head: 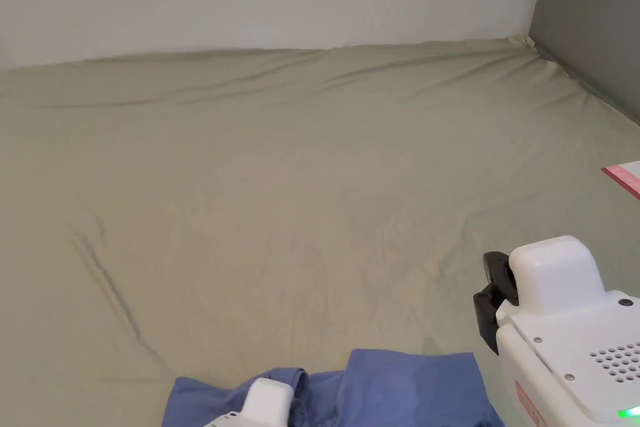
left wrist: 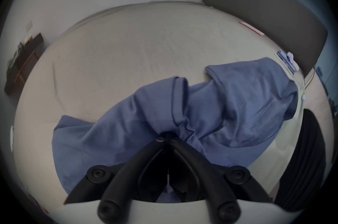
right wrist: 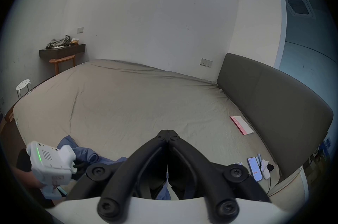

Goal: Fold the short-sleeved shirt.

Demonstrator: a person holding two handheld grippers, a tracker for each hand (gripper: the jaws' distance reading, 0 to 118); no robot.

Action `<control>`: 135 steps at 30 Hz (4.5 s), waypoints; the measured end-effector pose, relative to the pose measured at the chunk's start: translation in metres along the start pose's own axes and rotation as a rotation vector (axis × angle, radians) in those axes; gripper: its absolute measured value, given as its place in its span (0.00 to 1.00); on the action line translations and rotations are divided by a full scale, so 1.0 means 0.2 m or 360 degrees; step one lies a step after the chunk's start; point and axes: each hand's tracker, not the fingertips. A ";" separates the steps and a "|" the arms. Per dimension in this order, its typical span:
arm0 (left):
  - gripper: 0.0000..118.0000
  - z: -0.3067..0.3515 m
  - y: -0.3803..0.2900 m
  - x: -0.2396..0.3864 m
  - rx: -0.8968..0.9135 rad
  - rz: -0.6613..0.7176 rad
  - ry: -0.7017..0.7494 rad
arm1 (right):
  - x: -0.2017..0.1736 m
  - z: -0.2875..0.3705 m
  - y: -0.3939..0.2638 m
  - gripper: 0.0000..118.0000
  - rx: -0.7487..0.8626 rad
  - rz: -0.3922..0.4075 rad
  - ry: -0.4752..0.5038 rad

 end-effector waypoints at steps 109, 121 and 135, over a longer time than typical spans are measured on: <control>0.34 0.31 0.37 -0.49 0.0126 0.0758 -0.0486 | -0.07 -0.08 0.00 0.02 -0.0069 0.0051 0.0092; 0.00 0.09 0.14 -0.07 0.0113 -0.0001 -0.0024 | -0.12 -0.04 -0.01 0.02 -0.0081 0.0084 0.0105; 0.00 0.00 0.09 0.26 0.0180 -0.0386 -0.0080 | -0.09 -0.06 -0.04 0.02 -0.0121 0.0080 0.0090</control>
